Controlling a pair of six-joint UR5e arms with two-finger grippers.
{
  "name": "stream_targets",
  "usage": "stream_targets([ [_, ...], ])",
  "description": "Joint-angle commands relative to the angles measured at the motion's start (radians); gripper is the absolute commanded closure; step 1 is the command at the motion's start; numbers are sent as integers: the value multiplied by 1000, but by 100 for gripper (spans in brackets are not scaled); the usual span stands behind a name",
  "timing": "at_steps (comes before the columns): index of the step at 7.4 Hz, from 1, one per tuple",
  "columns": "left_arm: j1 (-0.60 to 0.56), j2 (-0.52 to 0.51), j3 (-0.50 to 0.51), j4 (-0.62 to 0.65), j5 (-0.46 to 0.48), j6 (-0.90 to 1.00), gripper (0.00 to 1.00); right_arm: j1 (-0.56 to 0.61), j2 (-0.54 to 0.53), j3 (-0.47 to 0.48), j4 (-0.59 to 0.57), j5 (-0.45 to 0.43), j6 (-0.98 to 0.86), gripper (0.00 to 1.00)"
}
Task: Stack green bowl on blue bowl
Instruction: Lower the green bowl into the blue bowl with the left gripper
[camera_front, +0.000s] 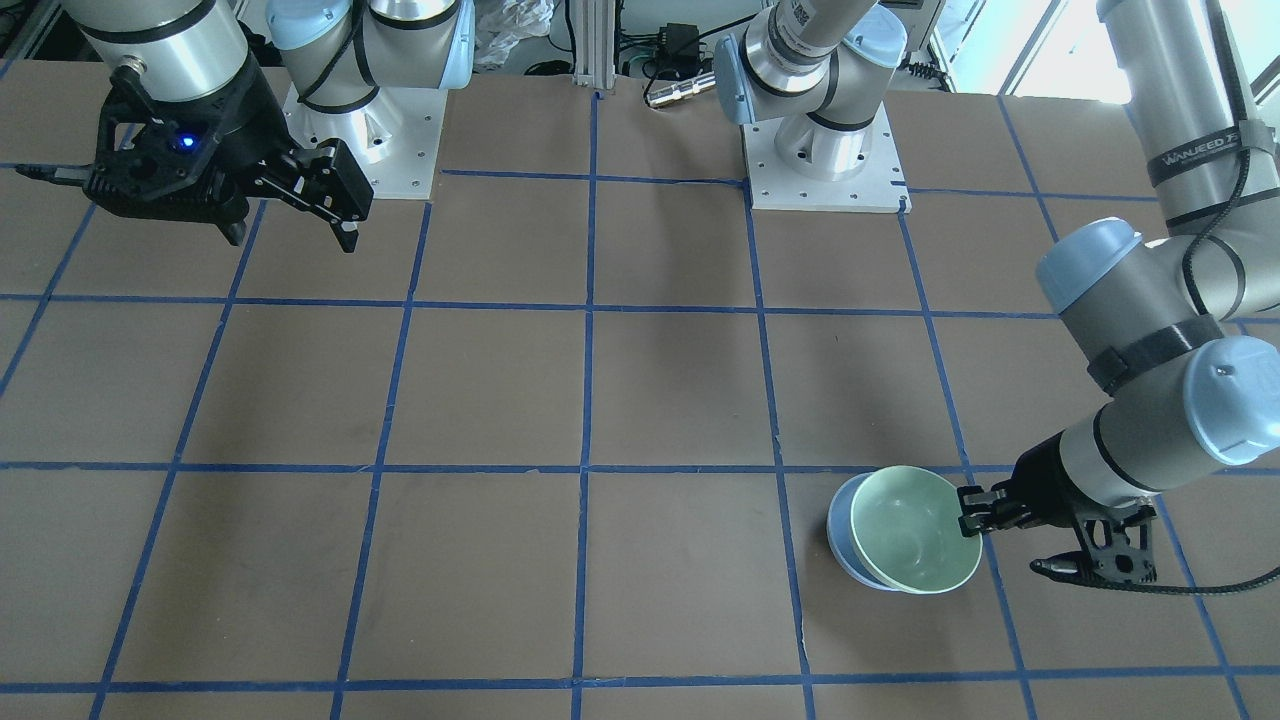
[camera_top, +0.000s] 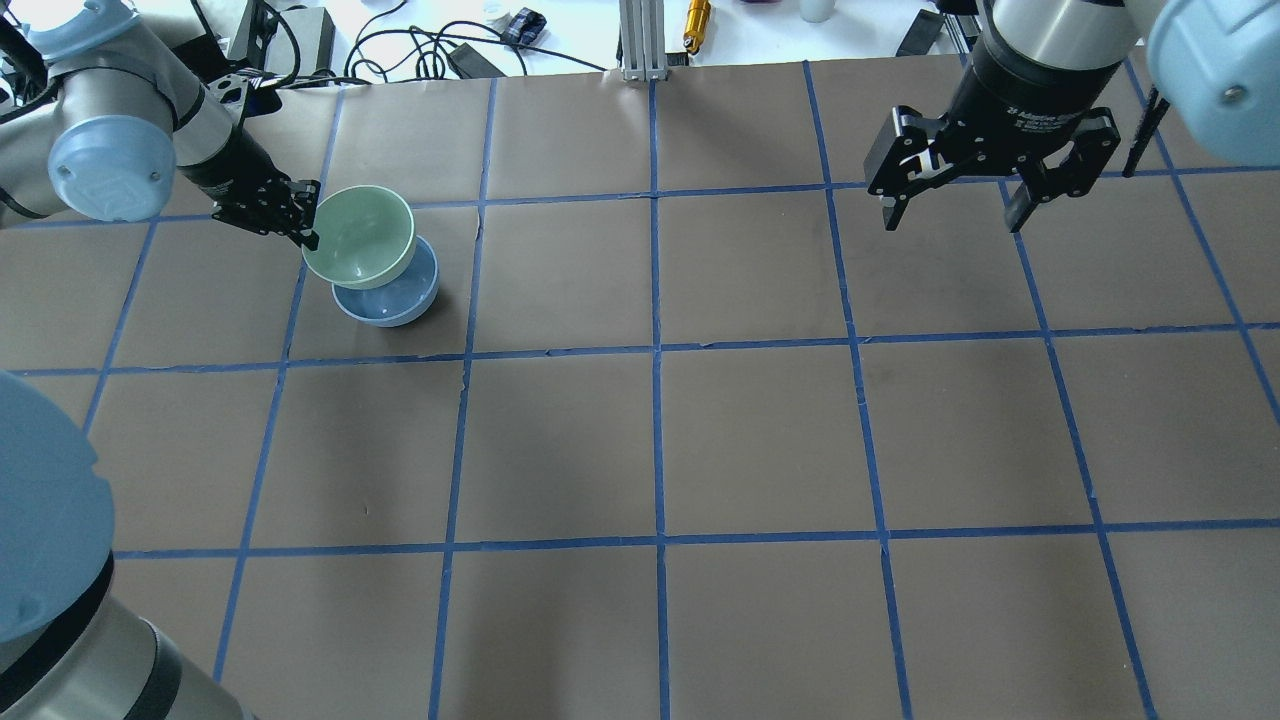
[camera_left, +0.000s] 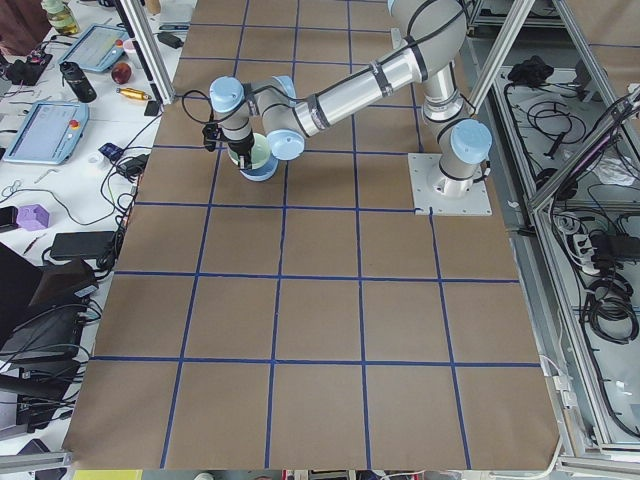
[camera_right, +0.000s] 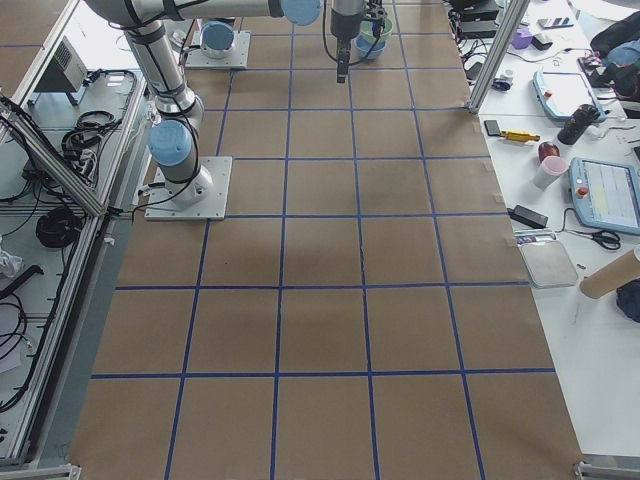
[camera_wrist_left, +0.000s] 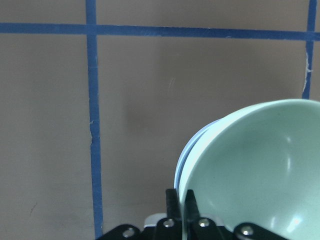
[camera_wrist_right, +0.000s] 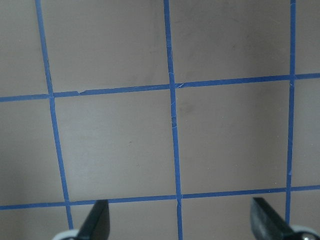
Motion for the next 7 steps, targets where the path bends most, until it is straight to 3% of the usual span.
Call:
stream_targets([
  [1,-9,3,-16,1,3,9,100,0,0,0,0,0,0,0],
  [7,-9,-3,-40,2,14,35,100,0,0,0,0,0,0,0],
])
